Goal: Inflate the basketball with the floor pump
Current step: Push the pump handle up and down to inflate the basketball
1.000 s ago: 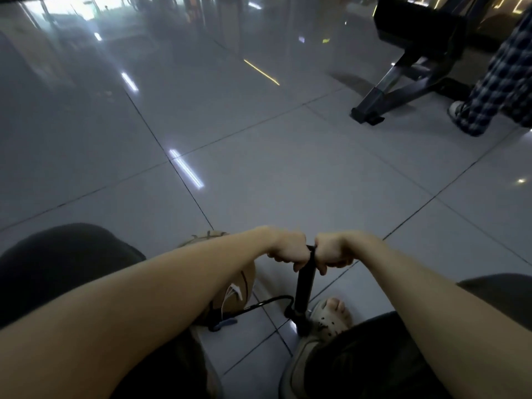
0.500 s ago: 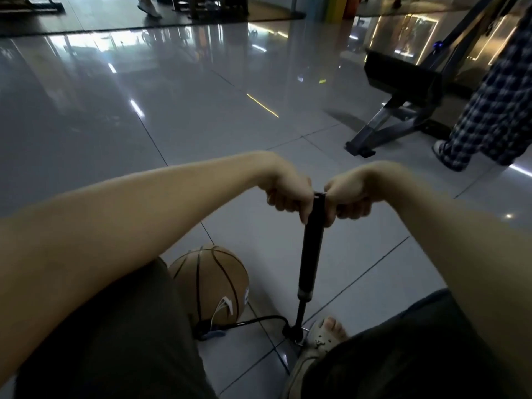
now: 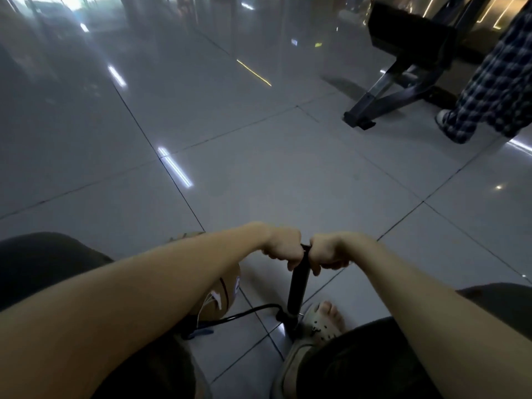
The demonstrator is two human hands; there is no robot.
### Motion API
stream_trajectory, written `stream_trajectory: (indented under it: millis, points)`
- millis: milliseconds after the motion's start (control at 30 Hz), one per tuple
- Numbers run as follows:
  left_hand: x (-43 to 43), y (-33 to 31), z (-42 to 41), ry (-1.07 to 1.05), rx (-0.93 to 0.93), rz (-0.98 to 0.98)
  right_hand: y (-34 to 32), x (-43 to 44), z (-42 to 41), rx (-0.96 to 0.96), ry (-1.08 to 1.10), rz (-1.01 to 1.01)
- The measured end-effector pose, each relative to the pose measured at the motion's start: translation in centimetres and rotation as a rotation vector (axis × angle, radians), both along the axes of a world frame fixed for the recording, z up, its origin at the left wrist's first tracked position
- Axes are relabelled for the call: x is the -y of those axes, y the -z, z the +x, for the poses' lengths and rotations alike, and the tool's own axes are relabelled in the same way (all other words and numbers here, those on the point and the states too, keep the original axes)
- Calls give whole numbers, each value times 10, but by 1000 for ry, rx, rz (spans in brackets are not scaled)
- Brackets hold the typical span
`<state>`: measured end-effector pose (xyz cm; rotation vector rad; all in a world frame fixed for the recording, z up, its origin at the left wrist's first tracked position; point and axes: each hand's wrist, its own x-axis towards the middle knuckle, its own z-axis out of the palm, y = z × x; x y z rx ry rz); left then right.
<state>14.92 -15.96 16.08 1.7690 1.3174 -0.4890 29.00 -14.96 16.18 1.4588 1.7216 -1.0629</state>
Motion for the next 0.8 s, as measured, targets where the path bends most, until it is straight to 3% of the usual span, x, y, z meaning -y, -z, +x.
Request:
stream_trajectory:
  millis: [267,567,667,800]
  points:
    - [18,-26,-2,52,-68,-50,-23,18,-8,62,-31,-66]
    - [-34,-181,-27,-53,89,-22,-189,-33,-13,-102,37,17]
    - [-35,-169,-27,-53,68,-33,-176,-34,-13,-95,31,40]
    - [-23,-92,-12,-67,47,-42,-93,-27,-4,-48,21,-24]
